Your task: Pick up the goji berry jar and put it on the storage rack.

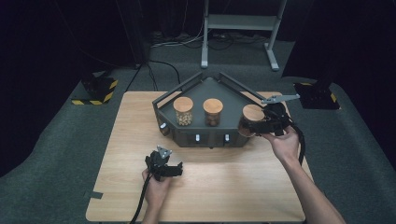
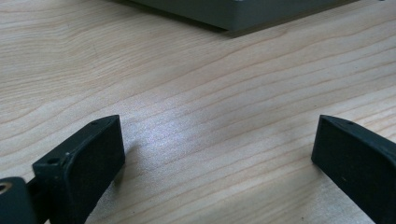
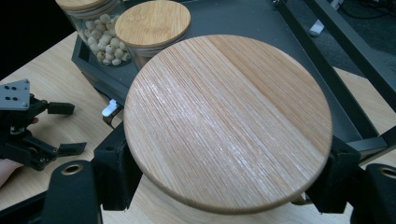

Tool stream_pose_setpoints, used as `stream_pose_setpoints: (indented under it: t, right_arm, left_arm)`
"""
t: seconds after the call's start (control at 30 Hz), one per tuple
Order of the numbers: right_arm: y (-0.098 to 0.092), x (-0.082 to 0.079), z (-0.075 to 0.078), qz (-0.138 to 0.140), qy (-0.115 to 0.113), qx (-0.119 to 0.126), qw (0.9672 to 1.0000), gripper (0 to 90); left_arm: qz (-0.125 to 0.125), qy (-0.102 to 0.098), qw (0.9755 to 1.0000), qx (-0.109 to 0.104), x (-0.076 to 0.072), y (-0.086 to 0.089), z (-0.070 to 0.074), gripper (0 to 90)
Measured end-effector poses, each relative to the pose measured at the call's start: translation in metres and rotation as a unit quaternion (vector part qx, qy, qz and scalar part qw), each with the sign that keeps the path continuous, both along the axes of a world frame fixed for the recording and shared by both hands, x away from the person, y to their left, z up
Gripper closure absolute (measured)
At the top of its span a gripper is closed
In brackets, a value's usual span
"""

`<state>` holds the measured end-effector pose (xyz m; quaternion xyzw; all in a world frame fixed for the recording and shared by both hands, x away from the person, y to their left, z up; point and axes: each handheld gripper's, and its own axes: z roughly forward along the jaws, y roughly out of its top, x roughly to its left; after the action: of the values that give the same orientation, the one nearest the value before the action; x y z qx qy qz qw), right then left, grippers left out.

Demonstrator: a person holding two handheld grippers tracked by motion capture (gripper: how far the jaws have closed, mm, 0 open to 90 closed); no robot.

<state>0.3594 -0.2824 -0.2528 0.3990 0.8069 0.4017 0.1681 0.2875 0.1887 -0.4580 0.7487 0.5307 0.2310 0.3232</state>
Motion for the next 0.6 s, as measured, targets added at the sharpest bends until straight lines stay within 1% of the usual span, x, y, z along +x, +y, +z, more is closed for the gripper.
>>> stream_pose_setpoints:
  t: [0.17,0.6]
  right_arm:
    - [0.003,0.002,0.001,-0.004,-0.004,0.0,1.0,25.7]
    - [0.011,0.009,0.003,-0.01,-0.005,-0.004,0.9999,25.7]
  left_arm:
    - [0.0,0.0,1.0,0.0,0.0,0.0,0.0,2.5]
    - [0.0,0.0,1.0,0.0,0.0,0.0,0.0,2.5]
